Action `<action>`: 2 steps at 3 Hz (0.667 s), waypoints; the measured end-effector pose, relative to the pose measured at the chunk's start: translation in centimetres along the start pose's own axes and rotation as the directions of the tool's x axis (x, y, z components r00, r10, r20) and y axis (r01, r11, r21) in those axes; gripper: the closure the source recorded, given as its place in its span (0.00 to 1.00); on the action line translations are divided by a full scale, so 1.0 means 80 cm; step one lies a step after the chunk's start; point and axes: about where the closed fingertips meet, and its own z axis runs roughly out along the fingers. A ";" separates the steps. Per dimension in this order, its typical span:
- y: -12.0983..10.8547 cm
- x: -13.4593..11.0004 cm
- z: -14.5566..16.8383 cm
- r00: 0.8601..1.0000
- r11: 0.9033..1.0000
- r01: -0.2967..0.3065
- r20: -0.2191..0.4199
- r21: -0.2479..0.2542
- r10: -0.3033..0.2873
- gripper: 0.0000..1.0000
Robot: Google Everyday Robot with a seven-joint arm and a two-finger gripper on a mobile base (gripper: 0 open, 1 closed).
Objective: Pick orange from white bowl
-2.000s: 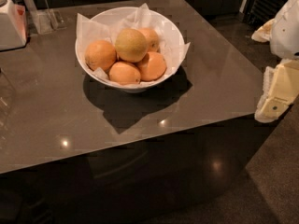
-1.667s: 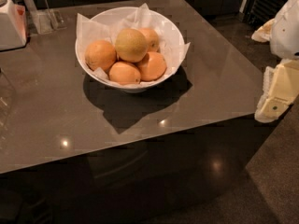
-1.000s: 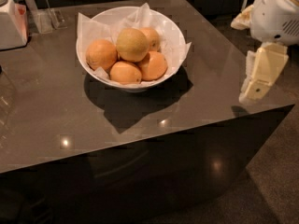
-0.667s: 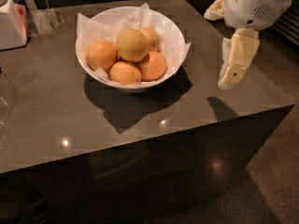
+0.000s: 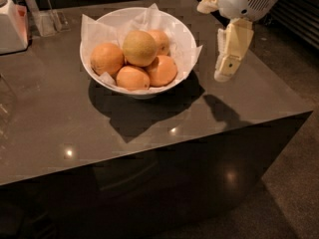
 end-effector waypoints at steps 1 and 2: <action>-0.007 -0.002 0.005 1.000 1.000 0.001 0.021 0.018 -0.001 0.00; -0.028 -0.018 0.033 0.998 0.998 0.051 0.050 -0.022 -0.050 0.00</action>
Offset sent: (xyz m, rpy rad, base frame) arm 0.0496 0.0480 -0.0304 0.0376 0.0618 0.1640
